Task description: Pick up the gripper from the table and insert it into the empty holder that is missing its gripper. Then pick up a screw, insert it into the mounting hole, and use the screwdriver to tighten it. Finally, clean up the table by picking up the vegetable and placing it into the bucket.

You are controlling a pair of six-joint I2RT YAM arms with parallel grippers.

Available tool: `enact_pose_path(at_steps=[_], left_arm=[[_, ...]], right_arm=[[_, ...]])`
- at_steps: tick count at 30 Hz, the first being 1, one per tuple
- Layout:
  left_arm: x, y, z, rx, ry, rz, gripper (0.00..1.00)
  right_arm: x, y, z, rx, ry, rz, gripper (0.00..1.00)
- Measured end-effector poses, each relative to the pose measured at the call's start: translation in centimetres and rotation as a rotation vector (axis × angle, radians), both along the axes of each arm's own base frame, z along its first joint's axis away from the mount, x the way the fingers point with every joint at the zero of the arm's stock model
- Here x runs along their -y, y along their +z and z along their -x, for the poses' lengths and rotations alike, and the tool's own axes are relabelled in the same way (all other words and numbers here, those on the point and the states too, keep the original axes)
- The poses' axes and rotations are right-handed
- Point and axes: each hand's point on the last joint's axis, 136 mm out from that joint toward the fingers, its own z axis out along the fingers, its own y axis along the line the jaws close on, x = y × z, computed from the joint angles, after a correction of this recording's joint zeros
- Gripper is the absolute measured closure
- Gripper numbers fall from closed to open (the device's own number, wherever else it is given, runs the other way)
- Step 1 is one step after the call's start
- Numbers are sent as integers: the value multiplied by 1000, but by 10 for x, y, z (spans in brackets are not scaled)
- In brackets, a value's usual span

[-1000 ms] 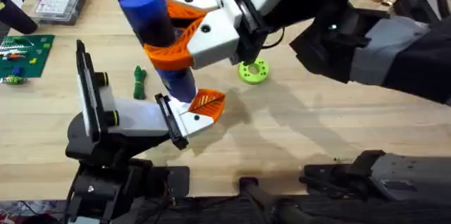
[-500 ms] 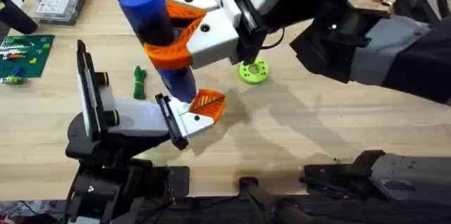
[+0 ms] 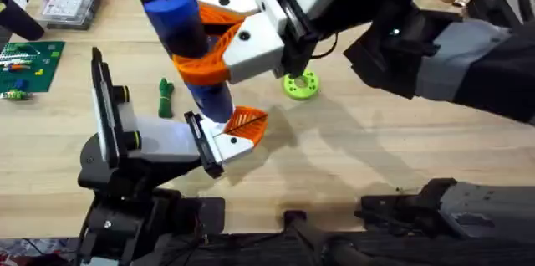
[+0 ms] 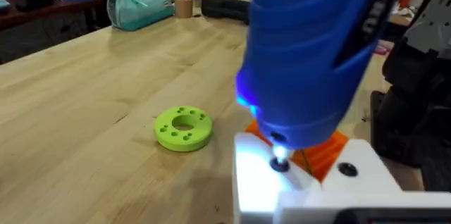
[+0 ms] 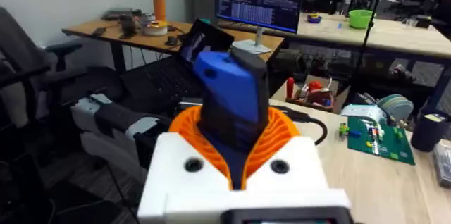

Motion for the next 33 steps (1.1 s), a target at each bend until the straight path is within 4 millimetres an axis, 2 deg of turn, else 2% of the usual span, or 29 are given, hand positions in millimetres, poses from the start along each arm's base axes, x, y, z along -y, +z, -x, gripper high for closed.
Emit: enact_pose_path(at_steps=[8, 14, 17, 22, 24, 28, 33], left_arm=[[0, 0, 0, 1, 0, 0, 985], [0, 0, 0, 2, 3, -1, 985], [0, 0, 0, 2, 3, -1, 985], [0, 0, -1, 2, 3, -1, 985], [0, 0, 0, 2, 3, -1, 985], [0, 0, 0, 2, 3, -1, 985], [0, 0, 0, 2, 3, -1, 985]], right_arm=[[1, 1, 1, 17, 4, -13, 949], [2, 14, 8, 45, 31, -65, 950], [3, 31, 5, 27, 48, -49, 948], [6, 74, -1, 29, 52, -33, 950], [9, 82, 1, 40, 53, -32, 949], [9, 77, -1, 21, 47, 3, 950], [9, 49, -26, -87, -45, 110, 948]])
